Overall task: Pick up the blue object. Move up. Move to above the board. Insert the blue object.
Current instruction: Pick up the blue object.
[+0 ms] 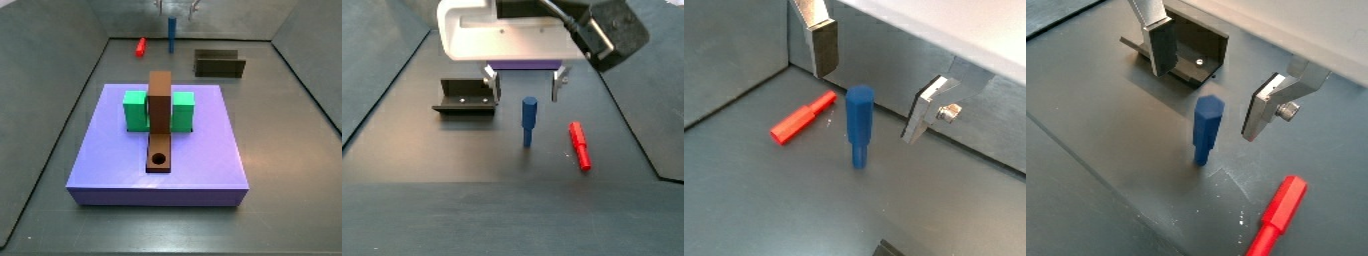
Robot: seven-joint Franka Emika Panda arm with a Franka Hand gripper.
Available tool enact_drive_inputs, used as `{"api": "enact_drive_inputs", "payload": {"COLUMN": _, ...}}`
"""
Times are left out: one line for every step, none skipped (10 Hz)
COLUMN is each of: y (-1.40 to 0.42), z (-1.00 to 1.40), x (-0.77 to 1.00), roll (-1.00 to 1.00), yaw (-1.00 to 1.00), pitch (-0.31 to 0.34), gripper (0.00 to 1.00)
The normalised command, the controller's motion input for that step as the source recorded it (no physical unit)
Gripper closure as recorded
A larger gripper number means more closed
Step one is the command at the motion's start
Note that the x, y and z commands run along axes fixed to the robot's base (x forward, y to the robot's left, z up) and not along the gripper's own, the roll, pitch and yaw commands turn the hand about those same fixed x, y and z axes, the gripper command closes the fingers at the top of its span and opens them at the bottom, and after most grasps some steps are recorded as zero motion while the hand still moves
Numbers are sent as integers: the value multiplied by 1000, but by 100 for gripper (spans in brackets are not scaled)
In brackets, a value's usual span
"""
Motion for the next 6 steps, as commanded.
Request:
{"api": "enact_drive_inputs", "payload": {"y": 77, "z": -357, "x": 0, "roll": 19, "yaw": -14, "pitch": 0, "gripper": 0}}
{"api": "enact_drive_inputs", "payload": {"y": 71, "z": -340, "x": 9, "roll": 14, "yaw": 0, "pitch": 0, "gripper": 0}}
{"api": "enact_drive_inputs", "payload": {"y": 83, "z": -340, "x": 0, "roll": 0, "yaw": 0, "pitch": 0, "gripper": 0}}
{"api": "enact_drive_inputs", "payload": {"y": 69, "z": -294, "x": 0, "roll": 0, "yaw": 0, "pitch": 0, "gripper": 0}}
{"api": "enact_drive_inputs", "payload": {"y": 29, "z": -206, "x": 0, "roll": 0, "yaw": -6, "pitch": 0, "gripper": 0}}
{"api": "enact_drive_inputs", "payload": {"y": 0, "z": -40, "x": 0, "roll": 0, "yaw": -6, "pitch": 0, "gripper": 0}}
